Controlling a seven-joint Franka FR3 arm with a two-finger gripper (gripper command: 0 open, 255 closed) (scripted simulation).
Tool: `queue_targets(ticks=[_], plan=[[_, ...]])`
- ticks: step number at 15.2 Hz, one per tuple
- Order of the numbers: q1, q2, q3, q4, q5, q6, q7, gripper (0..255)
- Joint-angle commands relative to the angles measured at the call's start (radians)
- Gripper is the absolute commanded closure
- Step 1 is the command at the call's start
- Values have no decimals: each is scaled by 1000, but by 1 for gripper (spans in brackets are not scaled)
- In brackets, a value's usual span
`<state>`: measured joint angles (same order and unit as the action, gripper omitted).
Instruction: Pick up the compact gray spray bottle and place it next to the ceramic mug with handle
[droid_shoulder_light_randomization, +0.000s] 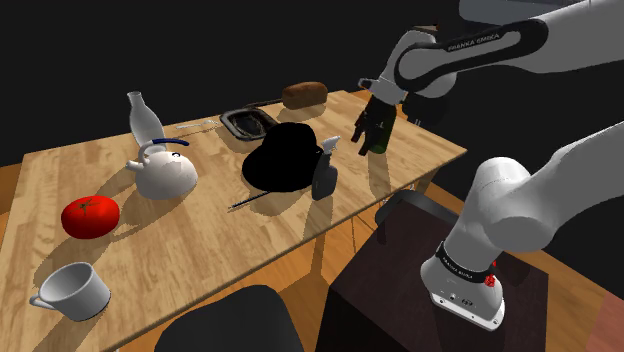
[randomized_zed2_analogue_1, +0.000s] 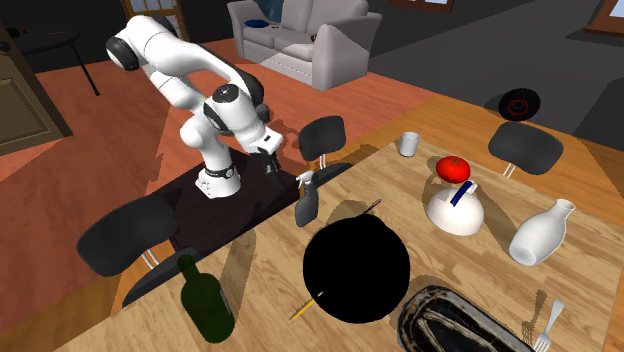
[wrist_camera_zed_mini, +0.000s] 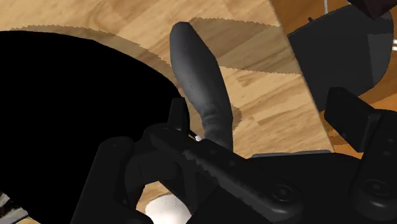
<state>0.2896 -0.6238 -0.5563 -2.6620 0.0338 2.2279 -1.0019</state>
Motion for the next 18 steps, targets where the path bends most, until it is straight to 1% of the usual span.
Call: queue_targets(ticks=[1,3,4,6,7,10,14,15,18], plan=[[103,74,-117,15,53,67,-210,0],[233,158,-251,54,134,104,-422,0],[309,202,-324,78,185,113,-533,0],[484,301,-487,138,312,108,-768,0],[563,345,-560,165,372,96,-864,0],[620,386,-598,156,433,126,-906,0],[712,458,-662,152,543,151,-981,0],[726,471,-673,152,563,153,-994,0],[726,471,-672,152,563,153,-994,0]])
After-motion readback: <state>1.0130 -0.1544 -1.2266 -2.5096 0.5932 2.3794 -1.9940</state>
